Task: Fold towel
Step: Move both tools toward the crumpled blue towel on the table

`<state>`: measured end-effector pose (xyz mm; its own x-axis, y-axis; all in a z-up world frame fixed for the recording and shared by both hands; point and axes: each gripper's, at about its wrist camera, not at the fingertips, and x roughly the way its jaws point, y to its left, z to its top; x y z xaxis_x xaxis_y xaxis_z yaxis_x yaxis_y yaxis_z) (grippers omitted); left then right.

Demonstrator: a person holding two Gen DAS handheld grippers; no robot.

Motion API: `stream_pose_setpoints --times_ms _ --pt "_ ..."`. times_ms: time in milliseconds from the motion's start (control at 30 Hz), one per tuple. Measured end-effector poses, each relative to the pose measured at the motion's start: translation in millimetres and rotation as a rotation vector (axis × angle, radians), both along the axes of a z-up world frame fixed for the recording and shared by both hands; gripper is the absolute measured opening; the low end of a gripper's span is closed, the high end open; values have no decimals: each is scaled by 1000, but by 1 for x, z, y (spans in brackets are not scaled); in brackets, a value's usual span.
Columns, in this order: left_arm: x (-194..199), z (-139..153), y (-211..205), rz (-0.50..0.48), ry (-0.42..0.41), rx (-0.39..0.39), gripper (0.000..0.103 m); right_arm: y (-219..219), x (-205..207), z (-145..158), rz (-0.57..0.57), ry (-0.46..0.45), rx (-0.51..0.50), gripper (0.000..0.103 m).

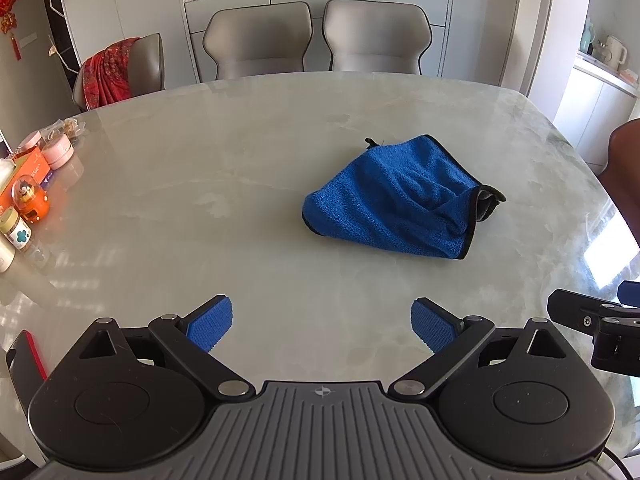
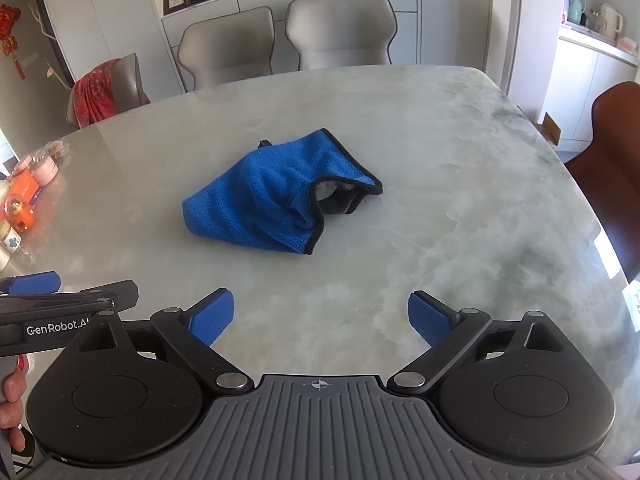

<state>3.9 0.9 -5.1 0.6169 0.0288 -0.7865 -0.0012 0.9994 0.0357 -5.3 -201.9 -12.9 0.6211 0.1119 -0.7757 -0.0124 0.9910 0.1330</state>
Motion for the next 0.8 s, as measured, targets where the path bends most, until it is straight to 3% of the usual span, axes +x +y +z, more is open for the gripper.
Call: stream_pose_setpoints --times_ms 800 --pt "18 -28 -23 10 7 19 99 -1 5 -5 10 24 -2 97"
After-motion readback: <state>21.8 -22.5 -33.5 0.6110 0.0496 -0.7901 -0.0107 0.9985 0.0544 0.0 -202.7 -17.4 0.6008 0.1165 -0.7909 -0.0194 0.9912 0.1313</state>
